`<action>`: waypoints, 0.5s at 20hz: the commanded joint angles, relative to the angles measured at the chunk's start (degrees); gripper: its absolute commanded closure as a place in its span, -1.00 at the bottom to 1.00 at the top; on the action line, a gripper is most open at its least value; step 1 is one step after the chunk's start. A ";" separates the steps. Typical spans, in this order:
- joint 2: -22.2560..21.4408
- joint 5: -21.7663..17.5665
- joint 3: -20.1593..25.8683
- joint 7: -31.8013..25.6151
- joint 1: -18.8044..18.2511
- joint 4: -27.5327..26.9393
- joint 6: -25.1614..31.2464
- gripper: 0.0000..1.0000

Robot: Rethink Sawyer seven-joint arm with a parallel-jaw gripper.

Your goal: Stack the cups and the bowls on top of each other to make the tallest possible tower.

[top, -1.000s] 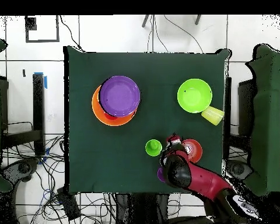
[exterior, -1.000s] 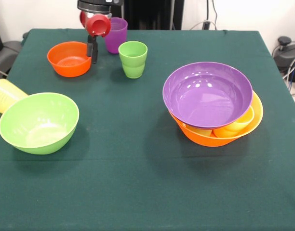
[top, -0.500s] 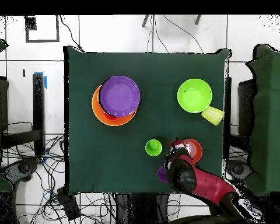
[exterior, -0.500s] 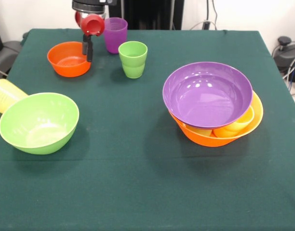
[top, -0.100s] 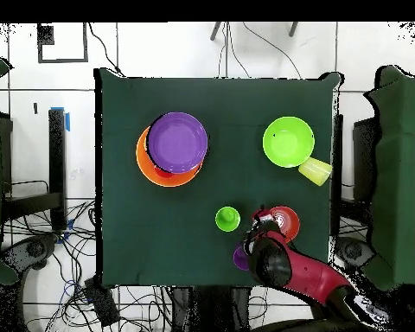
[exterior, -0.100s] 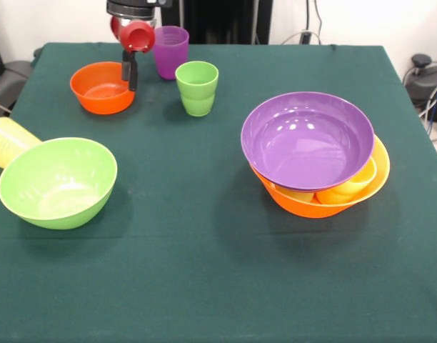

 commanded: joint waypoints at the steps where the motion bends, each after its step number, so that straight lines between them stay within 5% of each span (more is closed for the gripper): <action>1: 2.60 -2.79 4.19 3.89 0.43 -0.89 -3.09 -1.00; 10: 4.51 -2.99 4.34 3.28 0.24 -2.89 -3.64 -1.00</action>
